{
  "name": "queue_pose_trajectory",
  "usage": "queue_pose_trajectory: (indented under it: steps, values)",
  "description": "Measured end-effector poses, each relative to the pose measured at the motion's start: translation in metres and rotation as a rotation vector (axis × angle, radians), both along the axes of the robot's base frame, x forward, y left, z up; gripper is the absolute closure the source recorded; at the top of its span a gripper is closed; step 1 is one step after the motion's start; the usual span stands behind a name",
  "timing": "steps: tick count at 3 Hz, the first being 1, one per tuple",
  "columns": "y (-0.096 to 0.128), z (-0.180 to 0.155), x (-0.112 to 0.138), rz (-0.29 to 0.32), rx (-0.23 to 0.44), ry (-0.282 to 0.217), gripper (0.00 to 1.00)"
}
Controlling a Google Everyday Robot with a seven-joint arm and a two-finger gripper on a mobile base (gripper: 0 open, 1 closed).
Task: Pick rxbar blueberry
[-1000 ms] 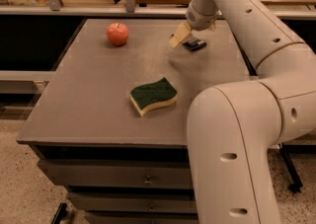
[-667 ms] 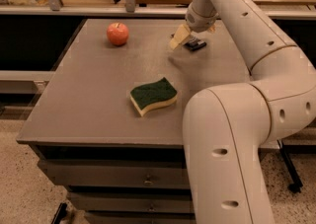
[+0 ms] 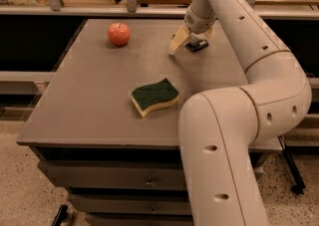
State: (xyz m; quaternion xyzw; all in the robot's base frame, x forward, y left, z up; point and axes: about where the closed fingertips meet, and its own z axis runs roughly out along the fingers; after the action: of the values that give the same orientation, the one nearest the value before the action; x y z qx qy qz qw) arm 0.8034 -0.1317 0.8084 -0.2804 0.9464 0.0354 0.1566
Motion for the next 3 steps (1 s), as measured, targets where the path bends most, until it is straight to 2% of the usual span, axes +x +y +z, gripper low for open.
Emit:
queue_pose_trajectory:
  steps: [3]
  values:
    - [0.002, 0.011, 0.001, 0.007, 0.002, 0.006, 0.88]
